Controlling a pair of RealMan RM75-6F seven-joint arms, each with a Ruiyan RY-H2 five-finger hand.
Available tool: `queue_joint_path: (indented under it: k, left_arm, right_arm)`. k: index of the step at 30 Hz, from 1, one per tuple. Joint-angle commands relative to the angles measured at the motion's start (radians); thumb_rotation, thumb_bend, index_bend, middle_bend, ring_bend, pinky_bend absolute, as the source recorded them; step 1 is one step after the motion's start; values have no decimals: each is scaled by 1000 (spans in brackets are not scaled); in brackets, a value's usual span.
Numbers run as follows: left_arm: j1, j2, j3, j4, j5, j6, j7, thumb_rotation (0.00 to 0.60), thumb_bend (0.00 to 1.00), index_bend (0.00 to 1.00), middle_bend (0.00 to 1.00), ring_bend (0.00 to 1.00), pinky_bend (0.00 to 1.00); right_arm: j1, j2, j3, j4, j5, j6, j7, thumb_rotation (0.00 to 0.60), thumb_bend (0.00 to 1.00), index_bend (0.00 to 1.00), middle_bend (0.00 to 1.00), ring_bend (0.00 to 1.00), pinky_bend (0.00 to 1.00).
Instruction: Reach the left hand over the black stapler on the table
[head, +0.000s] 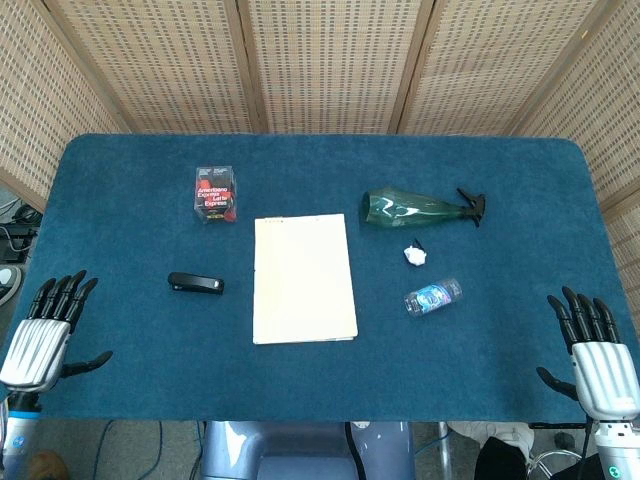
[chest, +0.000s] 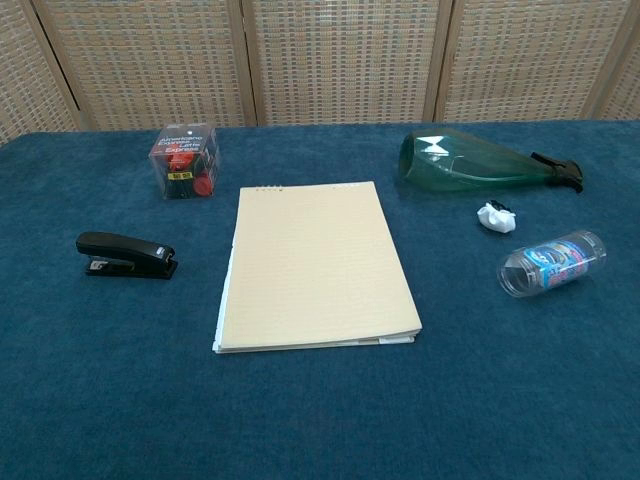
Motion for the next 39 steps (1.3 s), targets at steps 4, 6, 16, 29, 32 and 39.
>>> queue_joint_path:
  k: [4, 6, 16, 29, 32, 39]
  left_arm:
    - [-193, -107, -73, 159, -80, -254, 43, 600, 0, 0, 0, 15, 95]
    - [-236, -145, -82, 213, -76, -296, 38, 600, 21, 0, 0, 68, 172]
    - [-407, -315, -96, 434, -76, -456, 54, 600, 139, 175, 101, 238, 293]
    - [-508, -441, -99, 578, -146, -557, 122, 600, 296, 287, 189, 306, 331]
    - [-515, -469, -97, 608, -162, -558, 132, 600, 304, 319, 216, 323, 338]
    - [-521, -517, -84, 677, -173, -540, 127, 600, 304, 390, 281, 375, 367]
  right_arm:
    - [8, -11, 5, 3, 18, -18, -26, 600, 0, 0, 0, 0, 0]
    - [10, -15, 7, 4, 27, -24, -37, 600, 0, 0, 0, 0, 0]
    - [18, -28, 26, 13, 82, -46, -77, 600, 0, 0, 0, 0, 0]
    - [29, -39, 39, 30, 133, -76, -87, 600, 0, 0, 0, 0, 0]
    - [32, -40, 41, 33, 139, -81, -86, 600, 0, 0, 0, 0, 0]
    - [37, -42, 42, 40, 152, -93, -79, 600, 0, 0, 0, 0, 0]
